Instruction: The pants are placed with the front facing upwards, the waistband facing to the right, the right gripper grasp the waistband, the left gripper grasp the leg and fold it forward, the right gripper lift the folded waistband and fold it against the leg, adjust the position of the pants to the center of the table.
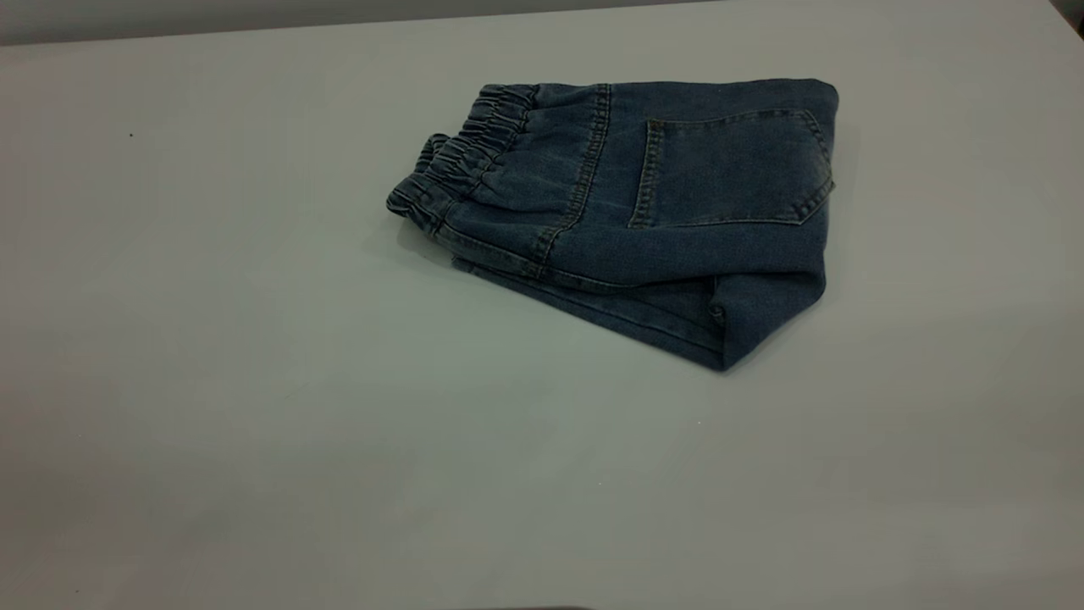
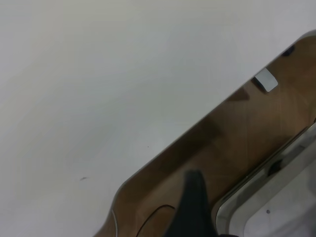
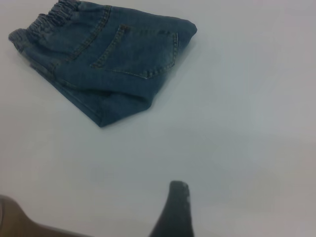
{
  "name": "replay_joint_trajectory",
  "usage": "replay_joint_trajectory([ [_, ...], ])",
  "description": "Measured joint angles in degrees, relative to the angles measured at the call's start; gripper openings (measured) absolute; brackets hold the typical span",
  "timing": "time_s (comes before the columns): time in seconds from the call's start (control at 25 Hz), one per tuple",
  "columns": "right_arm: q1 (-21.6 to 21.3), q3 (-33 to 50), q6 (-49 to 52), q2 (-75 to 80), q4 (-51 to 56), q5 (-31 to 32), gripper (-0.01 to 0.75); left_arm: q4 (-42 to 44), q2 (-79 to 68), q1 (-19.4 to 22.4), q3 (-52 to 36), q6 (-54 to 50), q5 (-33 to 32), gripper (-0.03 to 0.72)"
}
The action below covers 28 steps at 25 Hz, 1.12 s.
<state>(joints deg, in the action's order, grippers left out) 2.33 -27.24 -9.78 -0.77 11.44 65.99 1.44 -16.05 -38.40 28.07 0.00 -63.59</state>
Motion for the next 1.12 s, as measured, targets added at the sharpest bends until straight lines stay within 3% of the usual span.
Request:
replay_joint_trajectory([
  [0.4,0.0,0.0,0.05,0.0,0.0,0.0,0.592,-0.19,1.6,1.16,0.0,0.0,0.0,0.568],
  [0.48,0.0,0.0,0.05,0.0,0.0,0.0,0.592,-0.3,3.48,5.55,0.0,0.0,-0.05,0.568],
  [0.72,0.0,0.0,0.05,0.0,0.05,0.0,0.592,-0.25,11.85,26.59,0.0,0.0,-0.41,0.568],
  [0.8,0.0,0.0,0.05,0.0,0.05,0.0,0.592,-0.25,14.24,30.97,0.0,0.0,-0.53,0.568],
  [0.96,0.0,0.0,0.05,0.0,0.05,0.0,0.592,-0.25,17.02,35.7,0.0,0.0,-0.79,0.568],
  [1.12,-0.69,0.0,0.05,0.0,0.05,0.0,0.592,-0.25,17.02,36.8,0.0,0.0,-1.0,0.568],
])
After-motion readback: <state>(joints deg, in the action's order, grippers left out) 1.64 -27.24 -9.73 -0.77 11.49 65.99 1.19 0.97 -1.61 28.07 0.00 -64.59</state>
